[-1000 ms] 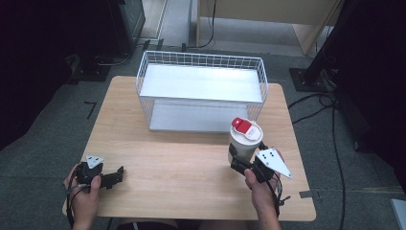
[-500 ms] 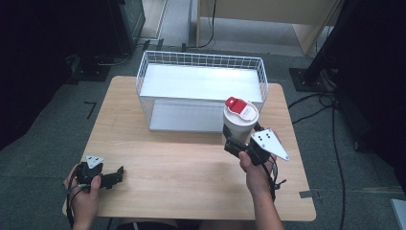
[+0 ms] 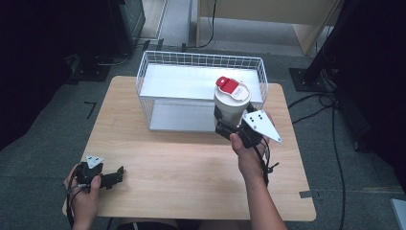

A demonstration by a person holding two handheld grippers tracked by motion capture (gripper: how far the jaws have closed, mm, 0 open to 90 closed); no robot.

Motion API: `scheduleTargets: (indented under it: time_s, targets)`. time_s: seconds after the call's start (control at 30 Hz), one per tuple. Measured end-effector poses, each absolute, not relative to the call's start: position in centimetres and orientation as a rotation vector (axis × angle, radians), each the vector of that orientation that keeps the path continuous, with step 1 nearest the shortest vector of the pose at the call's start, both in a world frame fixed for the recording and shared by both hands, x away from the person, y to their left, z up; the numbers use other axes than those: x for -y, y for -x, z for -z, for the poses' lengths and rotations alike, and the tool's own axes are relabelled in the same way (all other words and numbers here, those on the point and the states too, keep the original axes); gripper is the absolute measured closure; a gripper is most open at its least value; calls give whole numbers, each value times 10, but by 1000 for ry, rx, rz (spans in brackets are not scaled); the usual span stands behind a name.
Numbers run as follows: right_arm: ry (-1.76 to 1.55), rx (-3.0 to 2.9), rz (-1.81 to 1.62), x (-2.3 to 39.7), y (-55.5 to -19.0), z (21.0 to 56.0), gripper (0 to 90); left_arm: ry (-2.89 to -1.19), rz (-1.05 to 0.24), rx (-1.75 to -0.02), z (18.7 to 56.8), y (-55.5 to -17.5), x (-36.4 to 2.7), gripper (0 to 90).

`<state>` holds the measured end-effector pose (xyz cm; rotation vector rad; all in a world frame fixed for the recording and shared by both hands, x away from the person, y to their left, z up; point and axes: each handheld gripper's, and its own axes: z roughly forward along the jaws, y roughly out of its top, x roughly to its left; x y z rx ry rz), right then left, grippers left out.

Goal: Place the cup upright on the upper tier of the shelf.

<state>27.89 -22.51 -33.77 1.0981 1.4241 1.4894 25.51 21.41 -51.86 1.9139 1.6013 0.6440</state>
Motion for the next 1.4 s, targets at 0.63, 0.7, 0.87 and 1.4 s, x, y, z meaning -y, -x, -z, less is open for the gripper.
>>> scheduleTargets:
  time_s: [0.63,0.7,0.87,1.4]
  targets:
    - [-1117,-1395,-1500,209,-336,308,120,-1912,-644,-1602,519,-255,-214,0]
    - [-1121,-1393,-1497,208,-342,307,119,-1912,-644,-1602,519,-255,-214,0]
    - [-1127,-1400,-1493,203,-357,304,119,-1912,-644,-1602,519,-255,-214,0]
    - [-1143,-1441,-1420,181,-405,297,118,-1909,-642,-1602,519,-255,-214,0]
